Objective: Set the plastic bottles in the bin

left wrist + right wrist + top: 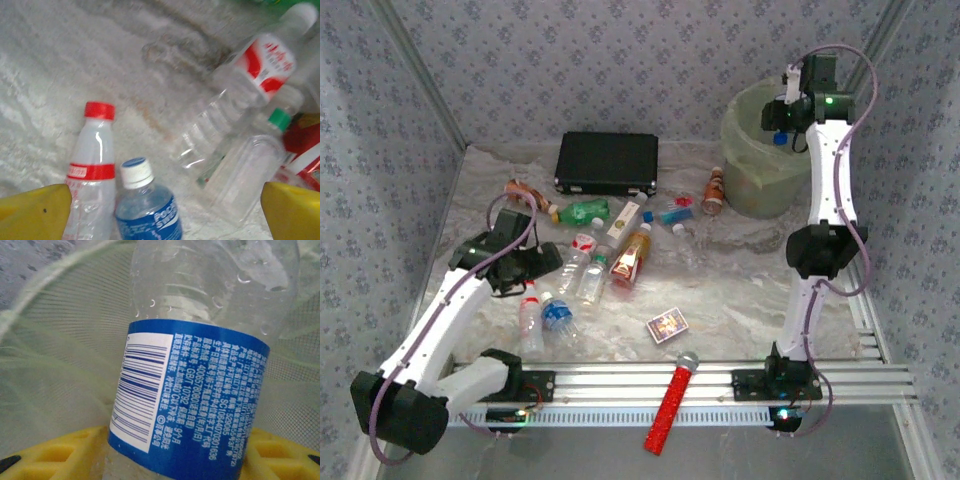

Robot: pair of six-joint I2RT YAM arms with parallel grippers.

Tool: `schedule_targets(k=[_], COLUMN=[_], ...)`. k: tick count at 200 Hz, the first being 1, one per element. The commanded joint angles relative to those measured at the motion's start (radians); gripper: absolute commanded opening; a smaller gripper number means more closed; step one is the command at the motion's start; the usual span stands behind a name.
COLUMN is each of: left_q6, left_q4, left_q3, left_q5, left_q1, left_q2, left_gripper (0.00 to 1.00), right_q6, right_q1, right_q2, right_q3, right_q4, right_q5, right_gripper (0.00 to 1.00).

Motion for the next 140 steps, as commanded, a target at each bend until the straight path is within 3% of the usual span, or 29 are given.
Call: schedule_targets(k=[1, 65, 105, 140], left_q6=[-0.034, -0.076, -0.106, -0.135], left_q4=[-0.071, -0.084, -0.062, -0.044], left_q3=[-0.028, -0.086, -0.137, -0.171], left_q5=[-0.028, -0.024, 0.012, 0.043], left_q1=[-0.007, -0.007, -0.009, -0.025], left_q2=[-0.024, -0.023, -0.028, -0.032], left_gripper=[0.96, 0.95, 0.95, 0.94], right_q6=[-0.047, -0.158, -0.166, -0.162], right_q1=[-0.020, -0.047, -0.059, -0.060], right_q2=[0.018, 0.070, 0.123, 0.136], right_q3=[0.013, -0.129, -0.145, -0.168], right_q4=[-0.038, -0.077, -0.083, -0.070], right_q5=[-0.051, -0.188, -0.209, -0.222], right_gripper=[0.30, 0.34, 0.39, 0.64])
